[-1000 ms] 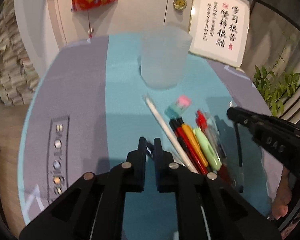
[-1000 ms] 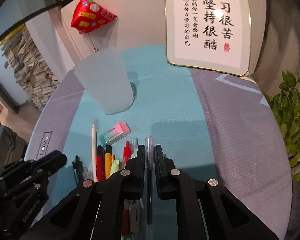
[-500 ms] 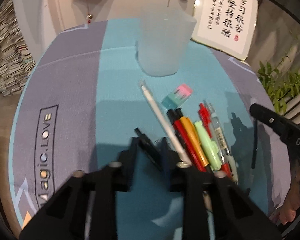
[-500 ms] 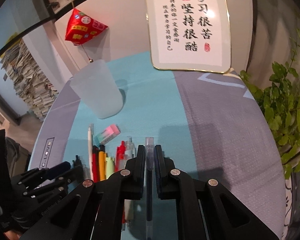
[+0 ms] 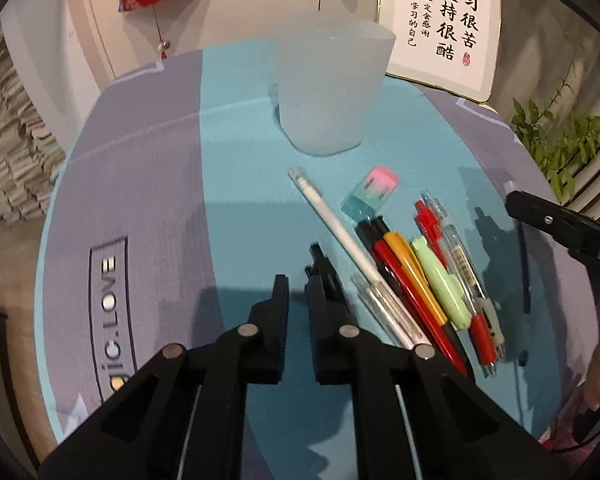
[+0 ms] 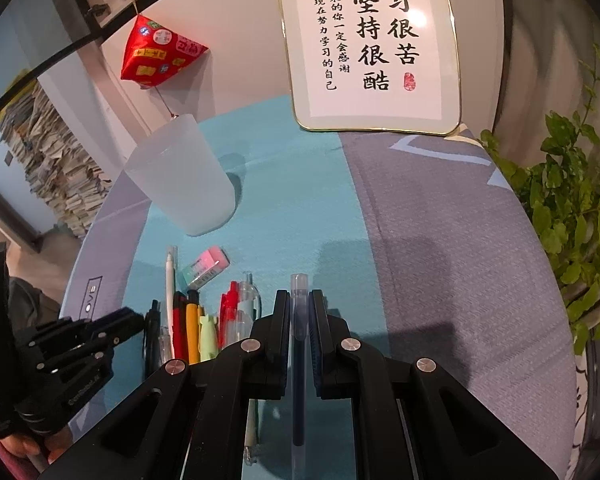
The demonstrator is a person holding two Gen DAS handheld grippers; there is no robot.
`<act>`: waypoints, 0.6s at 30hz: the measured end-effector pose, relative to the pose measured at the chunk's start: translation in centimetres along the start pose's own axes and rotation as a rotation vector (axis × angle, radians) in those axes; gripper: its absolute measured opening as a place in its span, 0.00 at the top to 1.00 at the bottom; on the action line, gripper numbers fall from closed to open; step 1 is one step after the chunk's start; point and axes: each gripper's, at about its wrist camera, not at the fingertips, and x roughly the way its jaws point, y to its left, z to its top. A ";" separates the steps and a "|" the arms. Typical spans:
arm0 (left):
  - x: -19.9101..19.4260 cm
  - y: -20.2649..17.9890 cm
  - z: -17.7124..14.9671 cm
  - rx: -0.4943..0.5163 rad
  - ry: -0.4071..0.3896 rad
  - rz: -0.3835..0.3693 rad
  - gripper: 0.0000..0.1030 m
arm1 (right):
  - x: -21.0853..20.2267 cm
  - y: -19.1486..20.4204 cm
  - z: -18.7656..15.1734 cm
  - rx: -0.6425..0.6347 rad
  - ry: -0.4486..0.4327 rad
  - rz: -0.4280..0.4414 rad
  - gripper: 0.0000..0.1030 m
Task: Organize stationery
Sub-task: 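Close the left gripper on a black pen while the right holds its clear pen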
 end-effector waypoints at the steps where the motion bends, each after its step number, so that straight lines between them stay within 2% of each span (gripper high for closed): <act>1: 0.0 -0.1 0.0 -0.006 0.003 -0.006 0.84 | 0.1 0.1 0.0 -0.002 0.002 0.002 0.90; 3: -0.2 -0.3 -0.1 -0.020 0.000 -0.016 0.64 | 0.1 0.2 -0.1 -0.005 0.004 0.005 0.90; 5: -0.4 -0.9 -0.1 -0.014 -0.014 -0.011 0.61 | 0.1 0.2 -0.1 -0.008 0.005 0.007 0.90; 9: 0.4 -1.8 0.4 -0.015 -0.013 0.010 0.61 | 0.1 0.2 -0.1 -0.006 0.004 0.006 0.90; 11: 0.5 -1.9 0.7 -0.018 -0.016 0.017 0.65 | 0.1 0.1 -0.2 -0.003 0.004 0.006 0.90; 12: 0.7 -1.9 0.9 -0.025 -0.009 0.024 0.71 | 0.0 0.1 -0.2 -0.003 0.003 0.007 0.90; 15: 1.4 -1.5 1.1 -0.064 0.037 0.037 0.73 | 0.1 0.0 -0.2 -0.002 0.002 0.008 0.90; 18: 1.3 -2.1 1.0 -0.071 0.044 0.052 0.73 | 0.2 0.0 -0.2 -0.004 0.006 0.011 0.90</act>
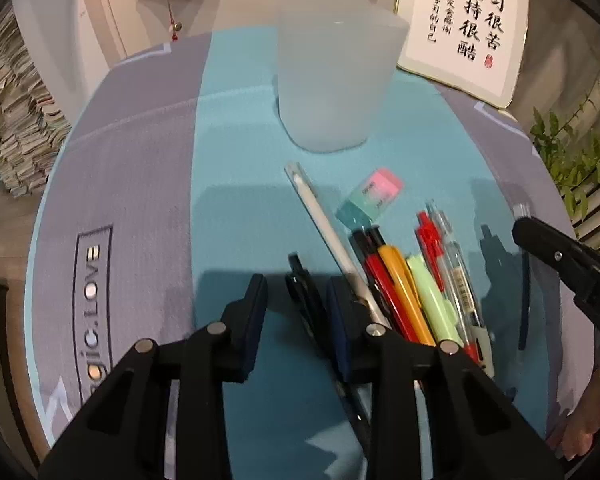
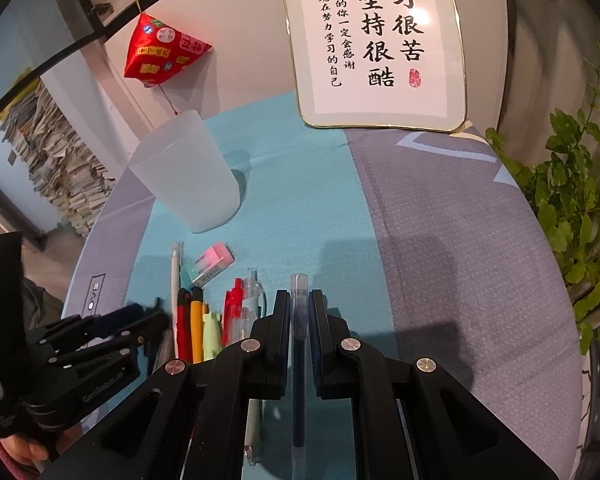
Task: Organize stationery
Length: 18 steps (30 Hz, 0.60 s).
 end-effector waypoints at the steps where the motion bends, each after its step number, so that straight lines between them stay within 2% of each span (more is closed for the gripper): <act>1: -0.1 -0.4 -0.2 0.007 0.003 -0.005 0.74 | 0.0 0.0 0.0 0.000 0.001 0.002 0.90; 3: -0.1 -1.0 -0.4 0.022 -0.003 0.012 0.75 | 0.2 0.1 0.1 0.002 0.002 0.005 0.90; 5: -0.1 -1.2 -0.4 0.023 -0.020 0.017 0.86 | 0.3 0.0 0.1 0.000 0.005 0.009 0.90; 6: -0.1 -1.2 -0.4 0.021 -0.021 0.010 0.87 | 0.2 0.0 0.0 -0.001 0.006 0.011 0.90; 11: -0.8 -0.4 -0.5 0.004 -0.036 -0.009 0.88 | -0.4 -0.2 0.0 -0.001 -0.010 0.011 0.90; 18: -5.8 -0.3 -0.7 0.021 -0.167 -0.017 0.88 | -2.0 0.2 0.1 -0.007 -0.053 0.026 0.90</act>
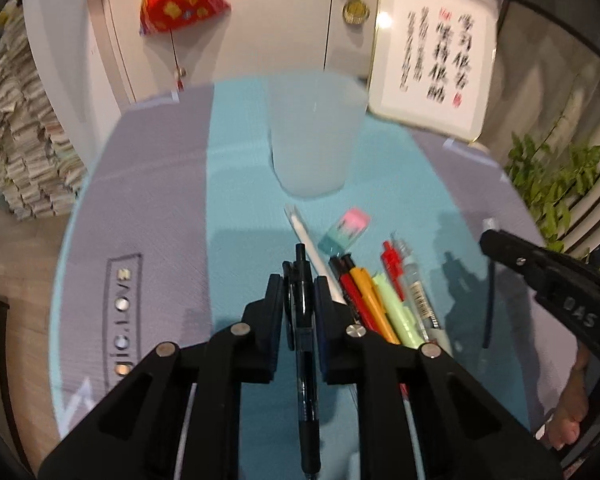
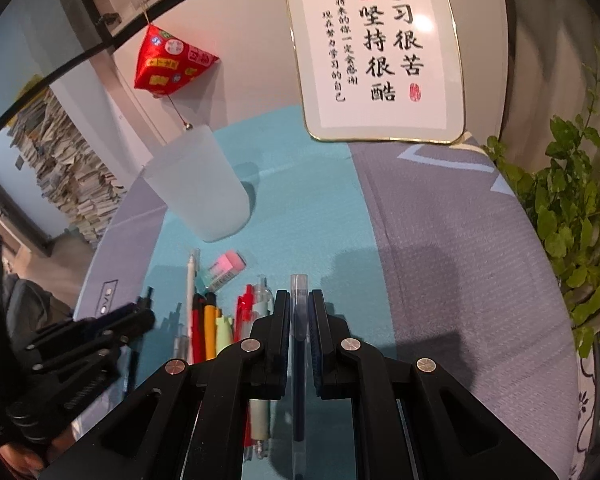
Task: Organize stationery
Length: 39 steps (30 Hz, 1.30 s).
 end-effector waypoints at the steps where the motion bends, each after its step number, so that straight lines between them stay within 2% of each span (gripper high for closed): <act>1: -0.8 0.0 0.0 0.000 -0.024 -0.005 0.88 | -0.3 0.1 0.0 -0.002 -0.007 0.004 0.90; 5: -2.8 0.3 0.1 -0.002 -0.094 -0.017 0.87 | -1.8 1.0 0.5 -0.019 -0.044 0.030 0.90; 11: -4.7 1.4 -0.1 -0.028 -0.168 -0.036 0.87 | -3.5 3.0 1.5 -0.068 -0.092 0.022 0.90; 16: -5.1 2.7 -0.2 -0.049 -0.194 -0.044 0.87 | -5.1 4.6 2.9 -0.082 -0.149 0.022 0.90; 22: -5.2 4.1 -0.5 -0.075 -0.209 -0.062 0.87 | -6.5 7.7 6.7 -0.126 -0.220 0.042 0.90; 31: -5.4 6.2 -0.7 -0.104 -0.231 -0.055 0.87 | -5.6 12.1 12.9 -0.158 -0.304 0.044 0.90; 33: -5.4 6.5 -0.8 -0.103 -0.237 -0.050 0.87 | -4.5 12.6 14.0 -0.163 -0.316 0.007 0.90; 39: -5.4 7.2 -0.6 -0.108 -0.245 -0.054 0.87 | -0.6 12.1 14.6 -0.144 -0.246 -0.037 0.90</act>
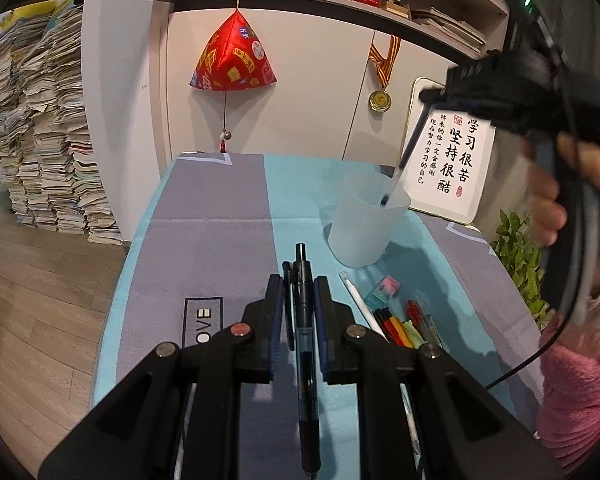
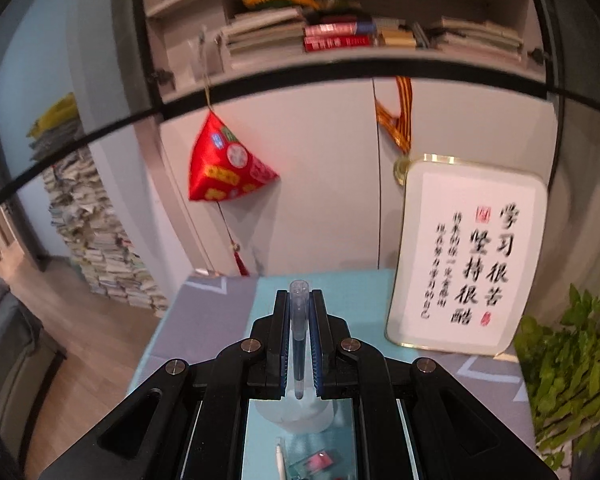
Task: Organize stationery
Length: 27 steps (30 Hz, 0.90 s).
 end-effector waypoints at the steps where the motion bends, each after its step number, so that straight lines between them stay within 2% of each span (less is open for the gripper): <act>1: 0.0 0.0 0.1 0.001 -0.001 0.000 0.87 | 0.4 -0.1 -0.3 0.003 0.010 -0.002 0.90; 13: 0.8 0.1 0.5 0.013 -0.003 0.004 0.87 | 3.2 -1.2 -3.2 0.008 0.104 -0.001 0.90; 27: 0.0 -0.7 0.7 0.023 -0.009 0.012 0.87 | 3.3 -2.7 -5.1 0.071 0.147 0.055 0.90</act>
